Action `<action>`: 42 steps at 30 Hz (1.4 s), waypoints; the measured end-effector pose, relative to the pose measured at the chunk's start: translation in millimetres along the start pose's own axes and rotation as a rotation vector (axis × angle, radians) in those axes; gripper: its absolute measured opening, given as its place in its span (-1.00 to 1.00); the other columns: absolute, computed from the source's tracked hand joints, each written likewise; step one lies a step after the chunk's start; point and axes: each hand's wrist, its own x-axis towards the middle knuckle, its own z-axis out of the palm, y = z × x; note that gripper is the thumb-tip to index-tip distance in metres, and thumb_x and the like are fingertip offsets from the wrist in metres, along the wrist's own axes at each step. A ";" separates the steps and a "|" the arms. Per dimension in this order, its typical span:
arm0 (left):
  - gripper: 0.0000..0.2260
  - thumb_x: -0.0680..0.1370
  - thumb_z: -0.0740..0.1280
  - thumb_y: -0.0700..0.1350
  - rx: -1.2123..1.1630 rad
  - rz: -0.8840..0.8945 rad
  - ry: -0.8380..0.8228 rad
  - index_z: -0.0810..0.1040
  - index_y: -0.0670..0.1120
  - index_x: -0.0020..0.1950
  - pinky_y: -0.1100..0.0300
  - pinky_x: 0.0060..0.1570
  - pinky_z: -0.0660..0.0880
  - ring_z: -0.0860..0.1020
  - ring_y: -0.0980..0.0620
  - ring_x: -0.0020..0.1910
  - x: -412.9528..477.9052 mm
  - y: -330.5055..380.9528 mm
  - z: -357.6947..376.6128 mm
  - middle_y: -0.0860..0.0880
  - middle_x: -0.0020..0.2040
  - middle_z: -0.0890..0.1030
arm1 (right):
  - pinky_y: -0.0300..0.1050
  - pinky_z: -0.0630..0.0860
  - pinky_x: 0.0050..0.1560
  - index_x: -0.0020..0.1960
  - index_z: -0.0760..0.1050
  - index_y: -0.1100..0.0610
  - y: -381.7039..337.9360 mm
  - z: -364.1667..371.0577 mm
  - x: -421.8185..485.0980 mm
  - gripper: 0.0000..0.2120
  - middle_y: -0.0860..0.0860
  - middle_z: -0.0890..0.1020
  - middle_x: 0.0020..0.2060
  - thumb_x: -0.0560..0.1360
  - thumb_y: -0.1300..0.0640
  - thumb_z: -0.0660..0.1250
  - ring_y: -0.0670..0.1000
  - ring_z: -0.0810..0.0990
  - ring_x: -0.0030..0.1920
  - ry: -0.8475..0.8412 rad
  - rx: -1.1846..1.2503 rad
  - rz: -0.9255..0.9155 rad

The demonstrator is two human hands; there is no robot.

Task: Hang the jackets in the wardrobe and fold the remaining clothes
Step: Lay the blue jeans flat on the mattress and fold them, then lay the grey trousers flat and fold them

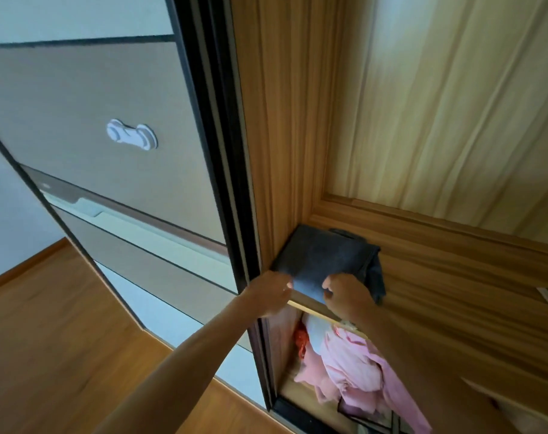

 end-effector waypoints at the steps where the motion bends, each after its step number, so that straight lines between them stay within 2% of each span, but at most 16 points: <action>1: -0.70 0.66 0.17 -0.05 0.002 0.011 0.015 0.54 -0.05 0.33 0.06 0.29 0.44 0.52 -0.10 0.30 -16.8 -2.9 -1.2 -0.08 0.31 0.57 | -0.07 0.51 0.17 0.14 0.60 0.09 -8.7 1.1 -7.6 -0.75 0.07 0.67 0.12 0.52 0.06 0.28 0.12 0.60 0.20 -0.013 0.008 0.011; 5: -0.73 0.64 0.19 -0.02 -0.032 -0.102 0.048 0.58 -0.03 0.26 0.05 0.13 0.56 0.60 -0.14 0.14 -85.6 -24.8 5.4 -0.09 0.20 0.62 | -0.13 0.51 0.09 0.10 0.61 0.11 -52.1 15.3 -37.8 -0.77 0.07 0.67 0.09 0.51 0.08 0.27 0.12 0.62 0.14 -0.081 -0.020 -0.033; 10: -0.73 0.61 0.23 -0.05 -0.034 -0.279 -0.040 0.61 -0.09 0.21 0.00 0.17 0.56 0.62 -0.11 0.11 -174.0 -83.2 19.6 -0.08 0.16 0.65 | -0.11 0.52 0.08 0.10 0.61 0.09 -131.9 35.7 -74.8 -0.78 0.07 0.64 0.03 0.54 0.14 0.24 0.12 0.60 0.09 -0.255 -0.043 -0.158; 14: -0.76 0.58 0.21 -0.09 -0.074 -0.448 -0.132 0.61 -0.14 0.12 0.04 0.05 0.62 0.68 -0.05 -0.08 -246.6 -129.8 19.2 -0.09 0.00 0.70 | -0.13 0.53 0.08 0.08 0.59 0.07 -200.0 63.0 -102.3 -0.81 0.03 0.65 0.04 0.54 0.11 0.25 0.07 0.61 0.08 -0.295 -0.037 -0.282; 17: -0.78 0.60 0.27 -0.06 -0.159 -0.591 -0.178 0.60 -0.12 0.16 0.05 0.04 0.63 0.69 -0.04 -0.06 -298.2 -157.7 10.9 -0.09 0.03 0.70 | -0.17 0.49 0.00 0.12 0.58 0.05 -250.3 83.4 -117.5 -0.80 -0.01 0.63 0.08 0.53 0.06 0.29 0.02 0.60 0.06 -0.365 -0.036 -0.370; 19: -0.78 0.61 0.25 -0.07 -0.192 -0.647 -0.179 0.61 -0.14 0.12 0.06 0.01 0.64 0.69 -0.02 -0.09 -331.1 -174.4 5.7 -0.08 -0.03 0.71 | -0.18 0.46 -0.04 0.13 0.58 0.05 -285.1 95.8 -125.4 -0.79 -0.01 0.63 0.10 0.53 0.06 0.30 0.01 0.60 0.03 -0.403 -0.056 -0.438; 24: -0.77 0.61 0.22 -0.09 -0.262 -0.847 -0.133 0.64 -0.15 0.02 0.15 -0.12 0.65 0.68 0.01 -0.21 -422.7 -213.3 -2.6 -0.05 -0.15 0.71 | -0.10 0.58 -0.02 0.10 0.60 0.08 -379.9 131.3 -147.1 -0.79 0.01 0.66 0.02 0.53 0.03 0.31 0.01 0.63 -0.11 -0.486 -0.115 -0.635; 28: -0.75 0.59 0.23 -0.07 -0.357 -1.024 -0.114 0.67 -0.13 -0.02 0.13 -0.15 0.66 0.69 0.02 -0.28 -491.6 -245.5 -1.1 -0.03 -0.22 0.72 | -0.08 0.59 0.06 0.08 0.64 0.04 -451.9 161.7 -165.7 -0.81 -0.02 0.67 0.02 0.54 0.08 0.30 0.00 0.63 0.00 -0.537 -0.111 -0.807; 31: -0.75 0.54 0.22 -0.06 -0.368 -1.164 -0.107 0.67 -0.12 -0.07 0.21 -0.23 0.61 0.65 0.01 -0.38 -536.9 -266.9 -0.7 -0.01 -0.28 0.70 | -0.11 0.58 0.03 0.05 0.64 0.00 -504.6 184.8 -178.8 -0.83 -0.05 0.67 0.01 0.54 0.06 0.30 -0.01 0.63 0.02 -0.584 -0.133 -0.932; 36: -0.76 0.53 0.23 -0.06 -0.396 -1.338 -0.091 0.66 -0.12 -0.08 0.18 -0.16 0.63 0.70 -0.06 -0.26 -598.4 -306.8 -3.7 -0.06 -0.24 0.72 | -0.09 0.58 0.02 0.01 0.66 -0.02 -598.2 218.3 -193.5 -0.82 -0.06 0.69 -0.05 0.49 0.05 0.30 0.01 0.64 -0.01 -0.657 -0.164 -1.095; 39: -0.74 0.55 0.21 -0.07 -0.417 -1.433 -0.079 0.67 -0.14 -0.04 0.08 -0.08 0.65 0.70 -0.09 -0.22 -631.7 -336.3 -13.5 -0.08 -0.20 0.73 | -0.12 0.55 -0.01 0.01 0.65 -0.02 -653.8 232.9 -201.1 -0.82 -0.06 0.68 -0.07 0.49 0.08 0.29 0.01 0.63 -0.05 -0.691 -0.134 -1.175; 42: -0.75 0.51 0.22 -0.11 -0.415 -1.559 -0.054 0.68 -0.16 -0.07 0.11 -0.13 0.65 0.70 -0.08 -0.22 -664.4 -360.1 -19.7 -0.08 -0.22 0.72 | -0.09 0.57 0.03 0.00 0.65 -0.02 -705.3 245.1 -209.5 -0.82 -0.03 0.69 -0.04 0.50 0.09 0.29 0.03 0.63 -0.04 -0.725 -0.115 -1.277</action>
